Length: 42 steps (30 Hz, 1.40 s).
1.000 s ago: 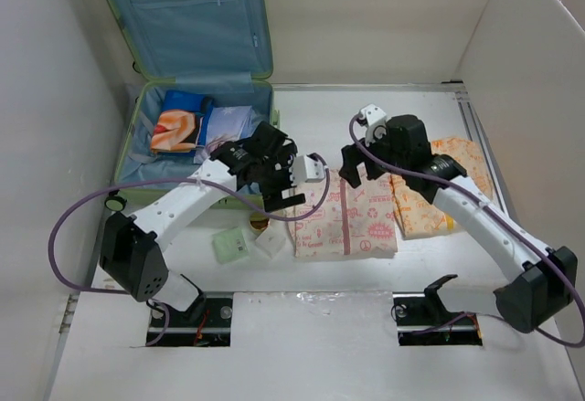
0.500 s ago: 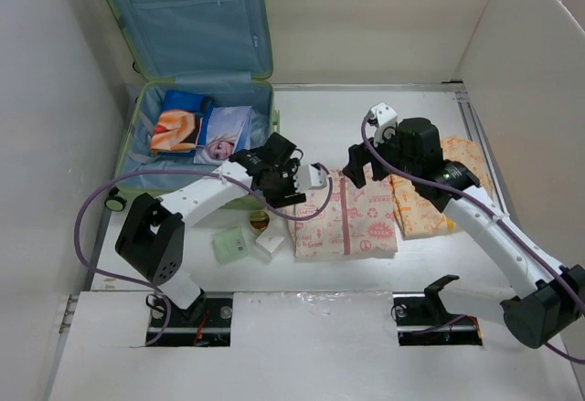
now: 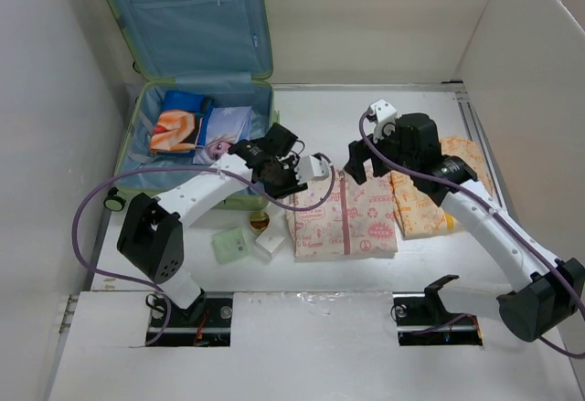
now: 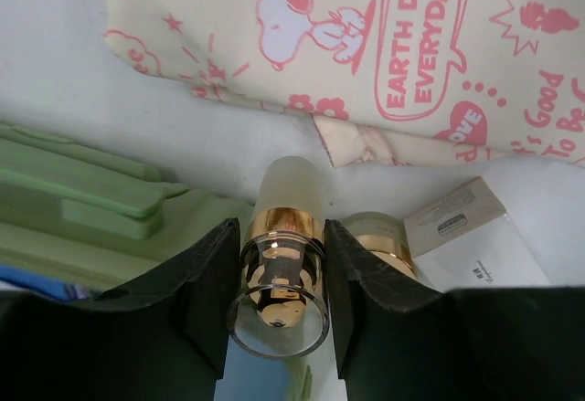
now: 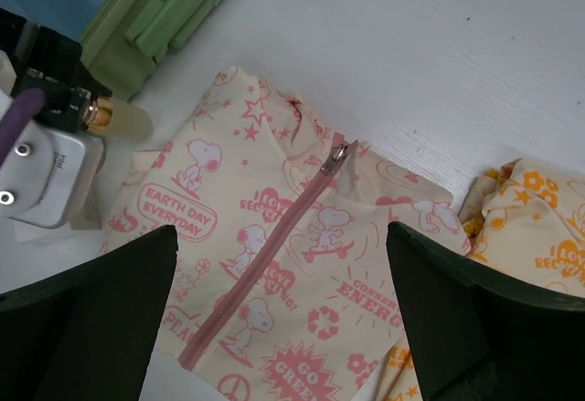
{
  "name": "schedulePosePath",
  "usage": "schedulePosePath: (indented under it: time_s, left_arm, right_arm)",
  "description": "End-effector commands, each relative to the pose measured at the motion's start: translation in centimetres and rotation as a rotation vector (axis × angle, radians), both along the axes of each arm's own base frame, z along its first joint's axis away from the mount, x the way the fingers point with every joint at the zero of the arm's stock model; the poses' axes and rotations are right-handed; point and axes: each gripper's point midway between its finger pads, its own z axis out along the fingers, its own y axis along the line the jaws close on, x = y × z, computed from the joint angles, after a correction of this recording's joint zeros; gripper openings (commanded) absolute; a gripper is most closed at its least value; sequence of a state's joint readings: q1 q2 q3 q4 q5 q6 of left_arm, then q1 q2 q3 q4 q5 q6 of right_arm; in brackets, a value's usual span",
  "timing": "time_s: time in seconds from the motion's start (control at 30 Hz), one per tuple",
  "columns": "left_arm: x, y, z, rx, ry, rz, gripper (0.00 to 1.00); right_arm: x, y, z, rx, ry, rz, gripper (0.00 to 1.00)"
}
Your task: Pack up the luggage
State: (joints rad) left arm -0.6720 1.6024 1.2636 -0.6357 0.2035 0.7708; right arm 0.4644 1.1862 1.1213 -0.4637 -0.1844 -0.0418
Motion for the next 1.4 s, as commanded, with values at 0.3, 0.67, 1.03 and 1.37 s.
schedulePosePath:
  time_s: [0.3, 0.67, 1.03, 1.37]
  left_arm:
    - [3.2, -1.6, 7.0, -0.166, -0.124, 0.147, 0.0]
    - [7.0, -2.2, 17.7, -0.37, -0.329, 0.303, 0.0]
    - [10.7, 2.6, 25.6, -0.385, -0.489, 0.565, 0.0]
    - [12.4, 7.7, 16.7, -0.182, -0.312, 0.687, 0.0]
  right_arm:
    - [1.9, 0.2, 3.1, 0.003, -0.079, 0.003, 1.0]
    - [2.9, 0.6, 3.7, 0.009, -0.09, 0.014, 1.0]
    - [6.6, 3.1, 5.1, 0.025, -0.126, 0.084, 1.0]
    - [13.4, 4.8, 2.3, 0.037, -0.048, 0.133, 1.0]
